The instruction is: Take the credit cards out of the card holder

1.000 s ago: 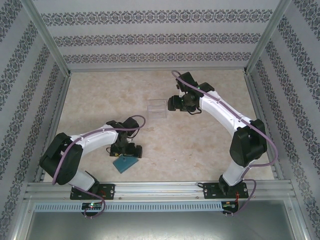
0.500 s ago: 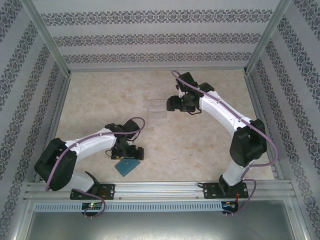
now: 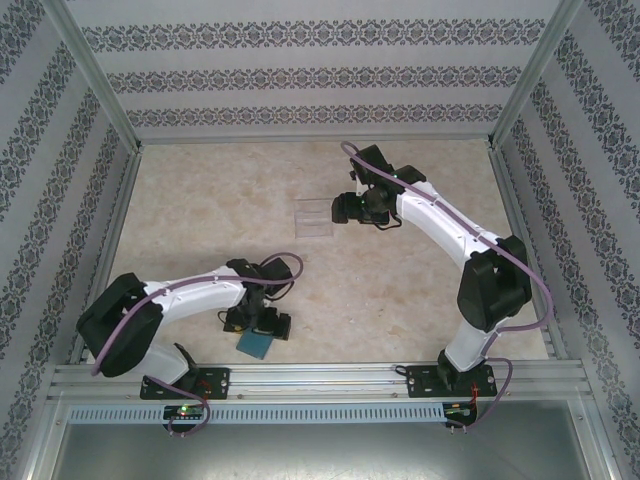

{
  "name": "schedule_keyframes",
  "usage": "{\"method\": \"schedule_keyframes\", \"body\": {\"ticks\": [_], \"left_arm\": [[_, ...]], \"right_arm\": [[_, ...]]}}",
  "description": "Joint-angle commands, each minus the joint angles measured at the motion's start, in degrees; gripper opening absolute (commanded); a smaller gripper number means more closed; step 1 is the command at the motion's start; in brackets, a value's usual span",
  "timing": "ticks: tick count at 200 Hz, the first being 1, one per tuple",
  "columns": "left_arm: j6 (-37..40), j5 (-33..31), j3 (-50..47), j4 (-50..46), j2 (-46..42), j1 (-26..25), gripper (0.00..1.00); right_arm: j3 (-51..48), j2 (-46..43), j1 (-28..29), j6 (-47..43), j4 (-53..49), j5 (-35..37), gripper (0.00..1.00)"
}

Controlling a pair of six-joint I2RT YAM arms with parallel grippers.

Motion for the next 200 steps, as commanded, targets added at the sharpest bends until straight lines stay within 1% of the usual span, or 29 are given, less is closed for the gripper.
{"method": "schedule_keyframes", "body": {"ticks": [1,27,69,104,144,159,200], "left_arm": [[-1.65,-1.42,2.41,-2.94,2.15,-2.12,1.0],[-2.12,-1.46,3.58,-1.69,4.19,-3.16,0.99],[-2.22,-1.78,5.47,-0.89,4.68,-3.38,0.86],[-2.73,-2.32,6.99,0.05,4.51,-3.37,0.79],[-2.94,-3.09,10.36,0.57,6.1,-3.38,0.78],[-3.0,-4.11,12.03,0.49,6.85,-3.38,0.73],[-3.85,-4.72,15.92,2.45,9.54,-3.38,0.71]], "right_arm": [[-0.53,0.54,0.51,-1.33,0.36,-0.64,0.75],[-0.55,0.45,0.51,-1.5,0.23,-0.53,0.76],[-1.15,-0.62,0.5,-1.83,-0.26,0.52,0.75],[-1.81,-1.52,0.38,-1.85,-0.89,0.97,0.75],[-2.46,-2.77,0.42,-1.85,-1.47,1.56,0.75],[-2.82,-3.26,0.37,-1.95,-1.68,1.84,0.75],[-3.95,-3.97,0.24,-1.93,-1.79,1.95,0.75]]}}
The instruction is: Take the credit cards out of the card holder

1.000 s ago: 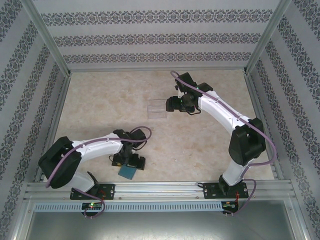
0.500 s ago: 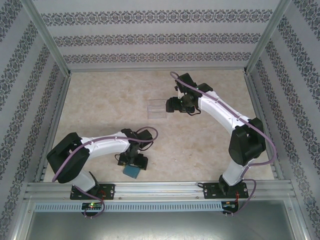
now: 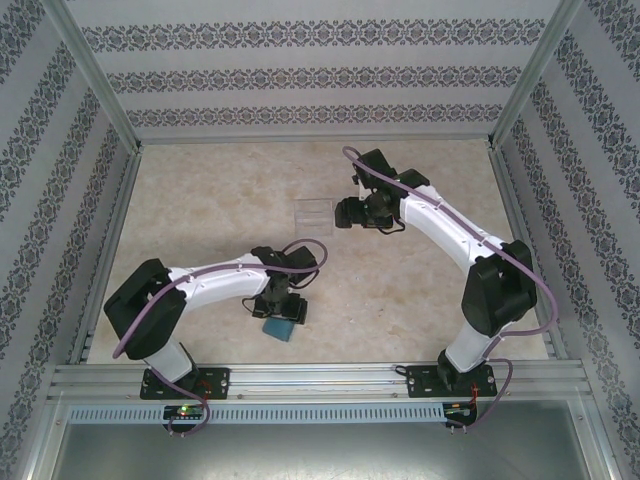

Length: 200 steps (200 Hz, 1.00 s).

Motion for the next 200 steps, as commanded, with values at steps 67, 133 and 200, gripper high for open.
{"method": "schedule_keyframes", "body": {"ticks": [67,133,200], "left_arm": [[-4.44,-3.53,13.93,1.17,10.92,-0.65,0.72],[-5.7,-2.94,17.34,0.99,14.69,0.3,0.79],[-4.36,-4.15,16.84,-0.72,9.88,0.98,0.9]], "right_arm": [[-2.63,-2.81,0.07,-0.46,-1.21,1.3,0.75],[-4.17,-4.17,-0.02,-0.42,-1.49,1.48,0.74],[-7.95,-7.13,0.31,1.12,-0.08,0.31,0.73]]}}
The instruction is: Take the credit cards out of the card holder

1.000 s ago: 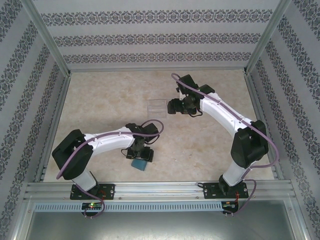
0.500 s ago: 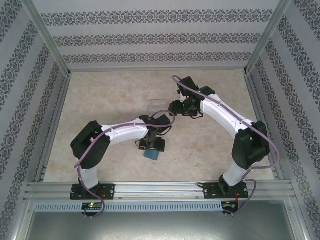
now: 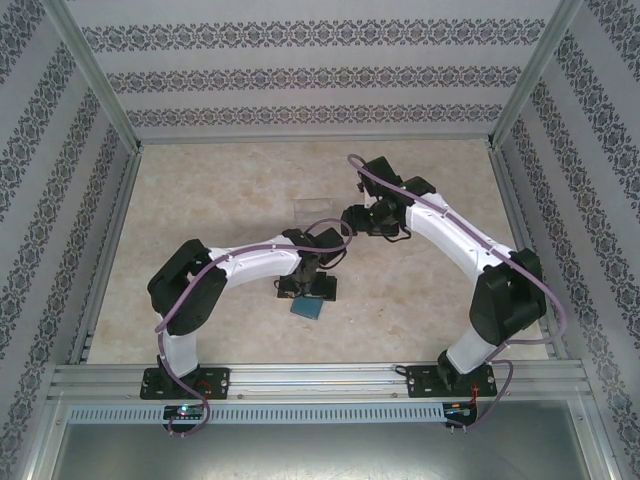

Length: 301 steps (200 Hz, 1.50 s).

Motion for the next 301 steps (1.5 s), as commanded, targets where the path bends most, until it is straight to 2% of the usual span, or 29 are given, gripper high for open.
{"method": "schedule_keyframes", "body": {"ticks": [1,17,57,88,136,179,193,209,219,265,301], "left_arm": [[0.57,-1.95,0.66,-2.18,-3.88,0.52,0.89],[1.55,-2.67,0.66,-3.47,-5.14,0.59,0.85],[4.92,0.03,1.31,-5.66,-5.48,0.5,0.62],[6.62,1.09,1.41,-6.02,-4.04,0.5,0.49],[8.19,0.34,2.16,-6.11,-0.08,0.59,0.4],[8.97,-1.12,2.14,-6.23,2.57,0.59,0.38],[8.99,-1.12,2.07,-5.9,2.66,0.59,0.34],[8.87,-0.77,2.04,-5.5,2.76,0.66,0.21],[8.68,-0.37,2.18,-5.52,2.88,0.77,0.18],[6.91,1.67,-0.28,-1.8,-0.53,1.78,0.11],[4.51,6.81,-4.59,4.02,-5.74,3.8,0.08]], "right_arm": [[-2.47,-2.82,0.32,1.13,0.11,-0.21,0.73],[-4.59,-4.15,0.42,2.05,1.4,-1.4,0.73],[-9.06,-6.9,0.6,3.99,3.51,-3.23,0.72],[-11.87,-8.23,0.64,5.08,4.31,-3.55,0.72],[-16.7,-10.65,1.53,7.78,6.46,-5.34,0.7],[-21.21,-11.6,3.74,10.88,9.17,-7.03,0.69],[-23.05,-11.91,4.58,12.25,10.63,-7.96,0.68],[-25.25,-12.24,5.49,13.84,12.54,-9.14,0.67],[-26.61,-12.55,5.92,14.91,13.75,-9.54,0.67],[-31.79,-11.86,7.27,19.21,21.02,-13.35,0.65],[-34.05,-9.45,7.98,22.55,28.93,-18.4,0.64]]}}
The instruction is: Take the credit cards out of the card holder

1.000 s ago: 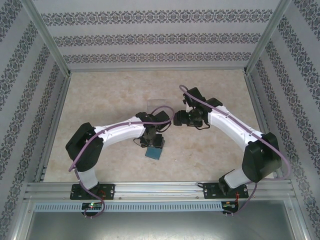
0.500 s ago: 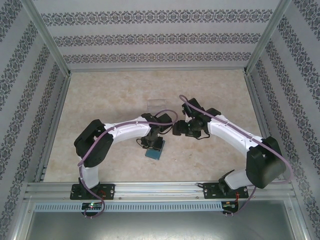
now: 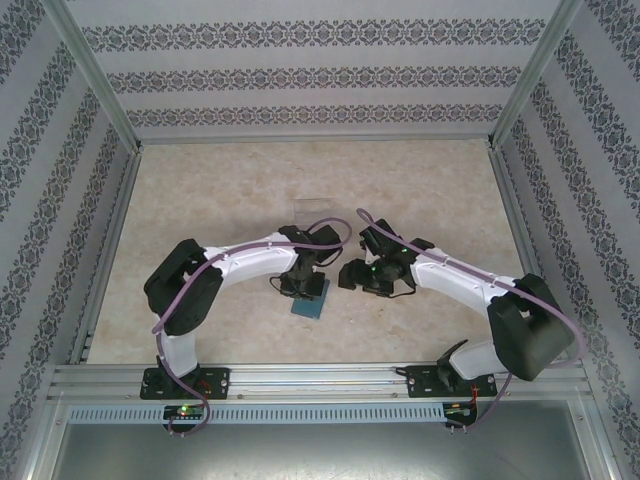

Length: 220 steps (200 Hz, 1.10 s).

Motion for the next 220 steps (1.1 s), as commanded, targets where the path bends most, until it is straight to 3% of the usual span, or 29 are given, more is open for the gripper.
{"method": "schedule_keyframes", "body": {"ticks": [1,43,91,171,220], "left_arm": [[-2.46,3.75,-3.12,5.18,-4.13,1.9,0.08],[-4.57,10.27,-8.68,12.31,-7.63,3.93,0.05],[-5.37,14.03,-11.24,16.84,-9.93,4.86,0.02],[-5.39,14.14,-13.52,17.43,-12.81,6.33,0.0],[-3.75,8.89,-13.53,11.4,-14.4,6.88,0.0]], "right_arm": [[-1.39,1.51,0.87,3.7,7.41,-4.67,0.64],[-1.51,5.25,2.62,6.13,15.64,-10.26,0.62],[0.55,9.88,4.47,6.86,16.96,-10.65,0.54],[0.86,11.56,4.43,6.16,16.69,-8.65,0.25],[-0.02,10.27,3.63,5.3,15.0,-6.34,0.1]]}}
